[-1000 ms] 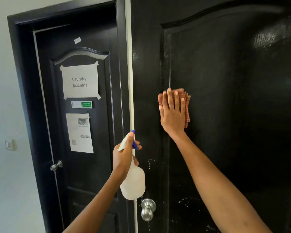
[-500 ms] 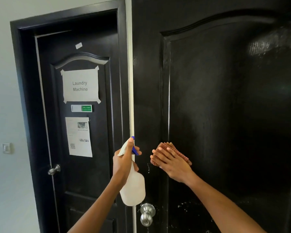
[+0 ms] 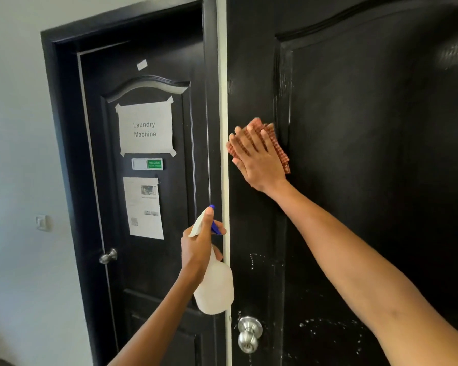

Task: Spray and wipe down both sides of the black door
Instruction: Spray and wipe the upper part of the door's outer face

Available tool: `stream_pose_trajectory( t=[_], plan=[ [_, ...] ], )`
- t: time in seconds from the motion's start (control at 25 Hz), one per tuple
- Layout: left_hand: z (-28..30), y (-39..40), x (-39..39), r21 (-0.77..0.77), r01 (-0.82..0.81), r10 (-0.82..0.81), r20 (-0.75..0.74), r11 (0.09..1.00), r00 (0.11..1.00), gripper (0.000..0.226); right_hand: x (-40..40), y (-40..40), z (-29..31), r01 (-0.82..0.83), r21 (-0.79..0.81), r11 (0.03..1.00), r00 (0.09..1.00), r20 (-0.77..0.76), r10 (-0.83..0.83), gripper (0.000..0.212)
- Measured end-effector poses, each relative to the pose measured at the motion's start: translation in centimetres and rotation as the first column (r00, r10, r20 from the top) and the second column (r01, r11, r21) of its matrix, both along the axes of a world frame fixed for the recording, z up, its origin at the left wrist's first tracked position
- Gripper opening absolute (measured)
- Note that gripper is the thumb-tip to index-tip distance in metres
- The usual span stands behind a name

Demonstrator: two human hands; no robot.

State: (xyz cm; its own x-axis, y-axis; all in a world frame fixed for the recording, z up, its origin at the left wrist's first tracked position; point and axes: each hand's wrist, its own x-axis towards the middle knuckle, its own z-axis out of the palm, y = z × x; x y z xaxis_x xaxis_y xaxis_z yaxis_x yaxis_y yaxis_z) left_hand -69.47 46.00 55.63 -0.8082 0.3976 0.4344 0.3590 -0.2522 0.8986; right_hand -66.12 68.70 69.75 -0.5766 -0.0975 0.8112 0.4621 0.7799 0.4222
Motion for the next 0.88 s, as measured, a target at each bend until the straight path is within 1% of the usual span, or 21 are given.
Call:
stream_pose_trajectory(
  t=[0.08, 0.2, 0.28, 0.36, 0.44, 0.48, 0.52, 0.56, 0.6, 0.64, 0.72, 0.76, 0.8, 0.84, 0.88],
  plan=[
    [-0.7, -0.2, 0.2, -0.001, 0.008, -0.008, 0.012, 1.000, 1.000, 0.055, -0.2, -0.3, -5.3, -0.017, 0.069, 0.997, 0.997, 0.077, 0.011, 0.065],
    [-2.8, -0.2, 1.1, -0.015, 0.040, -0.040, 0.046, 0.999, 0.998, 0.055, 0.2, -0.5, -15.5, -0.061, 0.074, 0.995, 0.954, 0.296, 0.036, 0.065],
    [-4.5, -0.3, 1.6, -0.041, 0.040, -0.037, 0.080, 0.998, 0.996, 0.054, 1.6, 0.0, -23.8, -0.124, 0.071, 0.990, 0.886, 0.458, 0.078, 0.068],
    [-6.2, -0.3, 1.9, -0.064, 0.031, -0.024, 0.095, 0.997, 0.995, 0.055, 4.2, 1.2, -31.9, -0.154, 0.069, 0.986, 0.781, 0.619, 0.079, 0.075],
    [-7.4, -0.6, 2.1, -0.082, 0.020, -0.011, 0.109, 0.996, 0.994, 0.054, 6.6, 2.5, -36.7, -0.112, 0.085, 0.990, 0.681, 0.732, 0.014, 0.080],
    [-7.8, -0.7, 2.1, -0.087, 0.017, -0.007, 0.117, 0.996, 0.993, 0.053, 7.1, 2.8, -37.2, -0.096, 0.108, 0.990, 0.660, 0.751, -0.018, 0.081],
    [-8.0, -0.8, 2.3, -0.090, 0.015, -0.003, 0.131, 0.996, 0.991, 0.053, 7.2, 3.0, -36.7, -0.093, 0.127, 0.988, 0.670, 0.742, -0.032, 0.080],
    [-8.3, -0.8, 2.3, -0.093, 0.017, -0.003, 0.142, 0.996, 0.990, 0.053, 7.2, 2.7, -35.4, -0.093, 0.116, 0.989, 0.708, 0.706, -0.016, 0.078],
    [-8.4, -0.9, 2.3, -0.094, 0.026, -0.012, 0.145, 0.995, 0.989, 0.053, 7.1, 2.3, -33.6, -0.078, 0.086, 0.993, 0.768, 0.641, 0.005, 0.075],
    [-8.4, -0.9, 2.4, -0.095, 0.032, -0.018, 0.146, 0.995, 0.989, 0.053, 6.9, 1.9, -31.2, -0.044, 0.046, 0.998, 0.840, 0.542, 0.012, 0.071],
    [-8.7, -0.8, 2.6, -0.106, 0.035, -0.019, 0.146, 0.994, 0.989, 0.054, 7.1, 1.3, -25.9, 0.031, -0.083, 0.996, 0.961, 0.277, -0.007, 0.064],
    [-8.8, -0.8, 2.8, -0.107, 0.041, -0.025, 0.146, 0.993, 0.989, 0.054, 7.3, 1.5, -23.7, 0.053, -0.148, 0.988, 0.990, 0.140, -0.033, 0.063],
    [-9.0, -0.7, 3.0, -0.113, 0.045, -0.028, 0.152, 0.993, 0.988, 0.055, 7.5, 1.7, -22.1, 0.071, -0.198, 0.978, 0.997, 0.033, -0.066, 0.063],
    [-9.1, -0.6, 3.2, -0.124, 0.046, -0.026, 0.164, 0.991, 0.986, 0.055, 7.6, 1.8, -21.2, 0.086, -0.240, 0.967, 0.995, -0.029, -0.095, 0.064],
    [-9.4, -0.5, 3.5, -0.132, 0.051, -0.027, 0.177, 0.990, 0.984, 0.056, 7.6, 1.7, -21.2, 0.092, -0.279, 0.956, 0.993, -0.050, -0.110, 0.065]
  ],
)
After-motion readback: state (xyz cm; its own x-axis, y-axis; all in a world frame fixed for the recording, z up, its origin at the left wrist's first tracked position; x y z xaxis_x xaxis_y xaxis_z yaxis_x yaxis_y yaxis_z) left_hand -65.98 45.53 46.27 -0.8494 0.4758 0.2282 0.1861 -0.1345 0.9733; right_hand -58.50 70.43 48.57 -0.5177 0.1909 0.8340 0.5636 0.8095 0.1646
